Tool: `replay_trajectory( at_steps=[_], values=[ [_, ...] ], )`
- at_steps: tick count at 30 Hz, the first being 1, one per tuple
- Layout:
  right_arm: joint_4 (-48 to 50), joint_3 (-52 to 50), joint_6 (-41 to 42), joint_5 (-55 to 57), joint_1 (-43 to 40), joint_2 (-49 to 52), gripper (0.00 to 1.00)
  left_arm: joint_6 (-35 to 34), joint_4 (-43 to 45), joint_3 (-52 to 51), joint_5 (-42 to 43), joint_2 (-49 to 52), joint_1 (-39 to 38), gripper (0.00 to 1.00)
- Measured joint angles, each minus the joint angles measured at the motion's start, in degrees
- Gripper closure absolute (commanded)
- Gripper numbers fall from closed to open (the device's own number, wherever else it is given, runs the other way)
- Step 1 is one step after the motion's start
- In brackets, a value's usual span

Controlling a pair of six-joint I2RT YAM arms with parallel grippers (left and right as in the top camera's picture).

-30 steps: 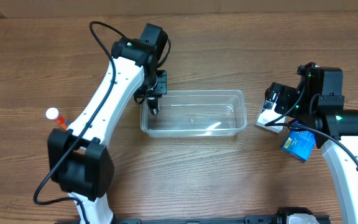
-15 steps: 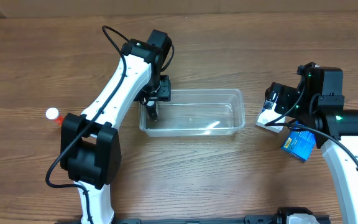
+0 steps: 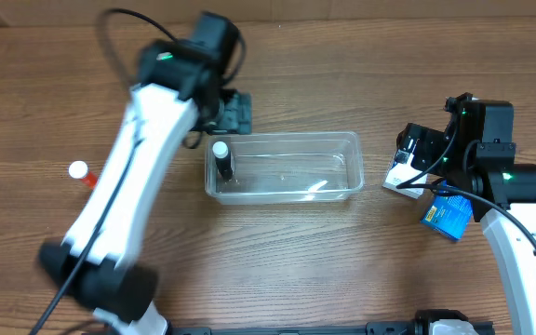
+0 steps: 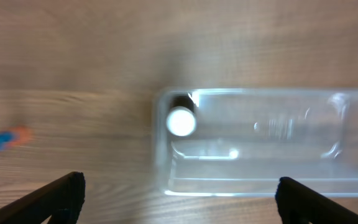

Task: Pack container
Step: 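Carry the dark bottle into the container's left end and release, then move the left gripper back and grasp the orange tube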

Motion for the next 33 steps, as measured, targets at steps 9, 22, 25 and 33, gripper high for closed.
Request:
replay_trajectory(
  at_steps=[9, 22, 25, 33],
  values=[
    [0.1, 0.0, 0.0, 0.0, 0.0, 0.0, 0.0, -1.1, -6.5, 0.3, -5.0, -13.0, 30.3, 0.0],
    [0.0, 0.1, 0.0, 0.0, 0.0, 2.4, 0.0, -0.5, 6.2, -17.2, 0.3, 2.6, 43.5, 0.0],
    [0.0, 0.1, 0.0, 0.0, 0.0, 2.4, 0.0, 0.5, 6.6, -17.2, 1.6, 6.4, 43.5, 0.0],
    [0.0, 0.1, 0.0, 0.0, 0.0, 2.4, 0.0, 0.8, 7.3, -17.2, 2.4, 10.6, 43.5, 0.14]
  ],
)
